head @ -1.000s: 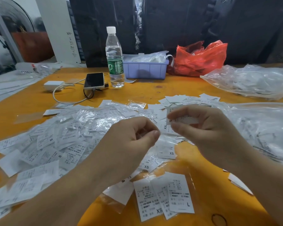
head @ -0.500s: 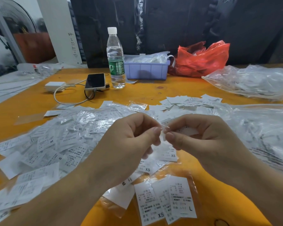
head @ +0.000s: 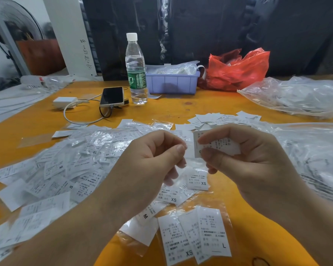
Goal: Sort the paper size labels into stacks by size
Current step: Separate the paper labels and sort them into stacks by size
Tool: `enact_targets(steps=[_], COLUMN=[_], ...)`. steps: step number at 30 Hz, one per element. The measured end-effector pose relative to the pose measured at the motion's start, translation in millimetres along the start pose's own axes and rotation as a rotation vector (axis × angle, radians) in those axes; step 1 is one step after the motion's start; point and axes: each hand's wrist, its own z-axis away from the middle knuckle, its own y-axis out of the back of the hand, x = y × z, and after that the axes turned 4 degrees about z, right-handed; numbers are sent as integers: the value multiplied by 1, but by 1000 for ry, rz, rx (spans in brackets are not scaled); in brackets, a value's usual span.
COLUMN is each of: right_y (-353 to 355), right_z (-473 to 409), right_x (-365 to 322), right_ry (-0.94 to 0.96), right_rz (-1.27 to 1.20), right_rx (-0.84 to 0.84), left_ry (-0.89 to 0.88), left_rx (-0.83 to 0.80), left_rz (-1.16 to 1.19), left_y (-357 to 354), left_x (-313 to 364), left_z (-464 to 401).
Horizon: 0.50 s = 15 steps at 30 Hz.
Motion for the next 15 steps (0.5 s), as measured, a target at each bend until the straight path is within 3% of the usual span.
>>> enact_targets(steps=[15], right_y=[4], right_z=[3], right_x=[-2], right_ry=[-54], right_rz=[116], right_rx=[-94], left_ry=[24], left_rx=[-31], left_rz=[-21], left_y=[-1], left_x=[5], left_z=[0])
